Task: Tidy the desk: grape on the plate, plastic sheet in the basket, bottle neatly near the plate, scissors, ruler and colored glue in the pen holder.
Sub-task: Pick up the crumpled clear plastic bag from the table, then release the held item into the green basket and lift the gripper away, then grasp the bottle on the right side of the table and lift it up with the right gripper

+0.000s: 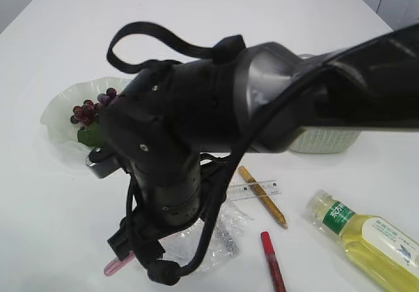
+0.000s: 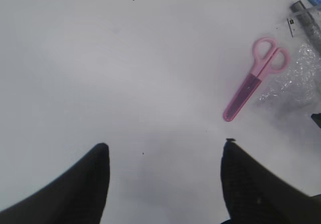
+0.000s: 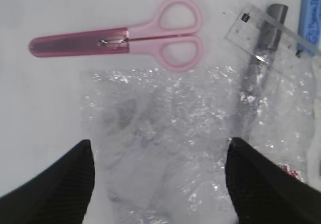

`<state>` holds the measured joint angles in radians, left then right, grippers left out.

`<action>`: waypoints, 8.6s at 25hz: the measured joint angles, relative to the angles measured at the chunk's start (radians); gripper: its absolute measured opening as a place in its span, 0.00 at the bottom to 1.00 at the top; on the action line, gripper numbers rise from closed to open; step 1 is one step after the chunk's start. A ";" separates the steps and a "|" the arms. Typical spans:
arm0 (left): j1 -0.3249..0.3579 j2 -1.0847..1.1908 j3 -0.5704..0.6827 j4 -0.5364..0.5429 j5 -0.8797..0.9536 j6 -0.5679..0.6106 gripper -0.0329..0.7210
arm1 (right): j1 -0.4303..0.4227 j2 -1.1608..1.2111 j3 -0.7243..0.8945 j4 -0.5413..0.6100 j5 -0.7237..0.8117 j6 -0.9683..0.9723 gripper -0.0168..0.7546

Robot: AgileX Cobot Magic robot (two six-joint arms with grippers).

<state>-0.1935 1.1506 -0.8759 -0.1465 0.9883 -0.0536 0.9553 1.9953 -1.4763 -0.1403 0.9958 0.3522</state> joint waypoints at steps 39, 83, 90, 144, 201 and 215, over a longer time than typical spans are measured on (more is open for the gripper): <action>0.000 0.000 0.000 0.000 -0.038 0.000 0.71 | 0.000 -0.291 -0.001 -0.212 0.222 0.040 0.00; 0.000 0.000 0.000 -0.002 -0.042 0.000 0.71 | -0.628 -0.067 -0.024 -0.462 -0.204 -0.008 0.00; 0.000 0.000 0.000 -0.002 -0.042 0.000 0.71 | -0.676 0.086 -0.145 -0.472 -0.246 0.025 0.00; 0.000 0.067 0.000 -0.006 -0.089 0.000 0.71 | -0.681 -0.319 0.044 -0.014 0.141 -0.251 0.78; 0.000 0.067 0.000 -0.006 -0.087 0.000 0.66 | -0.681 -0.643 0.911 -0.045 -0.166 -0.588 0.80; 0.000 0.067 0.000 -0.006 -0.091 0.000 0.65 | -0.681 -0.532 0.911 -0.089 -0.215 -0.533 0.79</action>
<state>-0.1935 1.2177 -0.8759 -0.1526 0.8973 -0.0536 0.2745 1.4634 -0.5651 -0.2295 0.7804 -0.1808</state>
